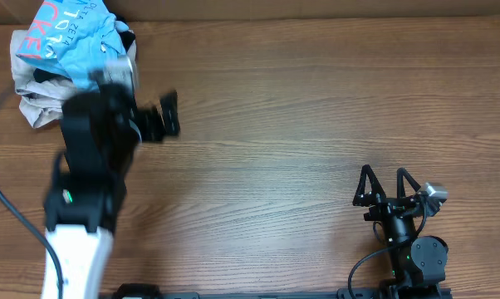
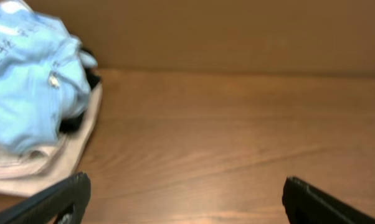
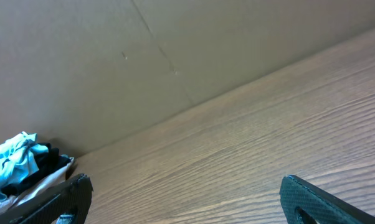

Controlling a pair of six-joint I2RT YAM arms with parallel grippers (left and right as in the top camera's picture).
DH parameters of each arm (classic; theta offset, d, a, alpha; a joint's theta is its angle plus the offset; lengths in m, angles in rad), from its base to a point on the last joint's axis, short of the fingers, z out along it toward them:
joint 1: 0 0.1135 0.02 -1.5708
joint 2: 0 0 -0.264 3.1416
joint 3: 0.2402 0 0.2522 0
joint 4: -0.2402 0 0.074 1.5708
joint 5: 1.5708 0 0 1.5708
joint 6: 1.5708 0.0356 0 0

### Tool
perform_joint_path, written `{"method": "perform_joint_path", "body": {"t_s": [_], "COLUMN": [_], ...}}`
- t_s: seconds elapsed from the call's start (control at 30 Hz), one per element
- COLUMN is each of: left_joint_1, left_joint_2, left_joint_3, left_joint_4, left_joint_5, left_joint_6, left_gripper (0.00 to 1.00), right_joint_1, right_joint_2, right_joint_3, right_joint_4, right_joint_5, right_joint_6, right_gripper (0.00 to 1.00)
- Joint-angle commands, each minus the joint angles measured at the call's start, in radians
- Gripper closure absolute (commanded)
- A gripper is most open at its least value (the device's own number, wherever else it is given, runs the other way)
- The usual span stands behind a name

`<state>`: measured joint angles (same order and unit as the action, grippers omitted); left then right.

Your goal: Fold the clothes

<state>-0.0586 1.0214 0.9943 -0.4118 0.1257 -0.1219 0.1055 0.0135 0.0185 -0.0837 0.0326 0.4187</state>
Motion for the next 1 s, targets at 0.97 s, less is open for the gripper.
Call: {"method": "perform_joint_path", "body": {"t_s": [0.97], "left_joint_1": [0.056], "left_joint_2": [-1.018], "left_joint_3": [-0.990], "left_joint_4": [0.357], "left_joint_5": [0.085], "left_joint_6": [0.040], "left_gripper": [0.00], "right_joint_1": [0.005], "right_joint_2": [-0.011], "right_joint_3": [-0.010], "right_joint_4": [0.004], "right_joint_5": [0.003], "right_joint_6": [0.001], "right_gripper": [0.00]}}
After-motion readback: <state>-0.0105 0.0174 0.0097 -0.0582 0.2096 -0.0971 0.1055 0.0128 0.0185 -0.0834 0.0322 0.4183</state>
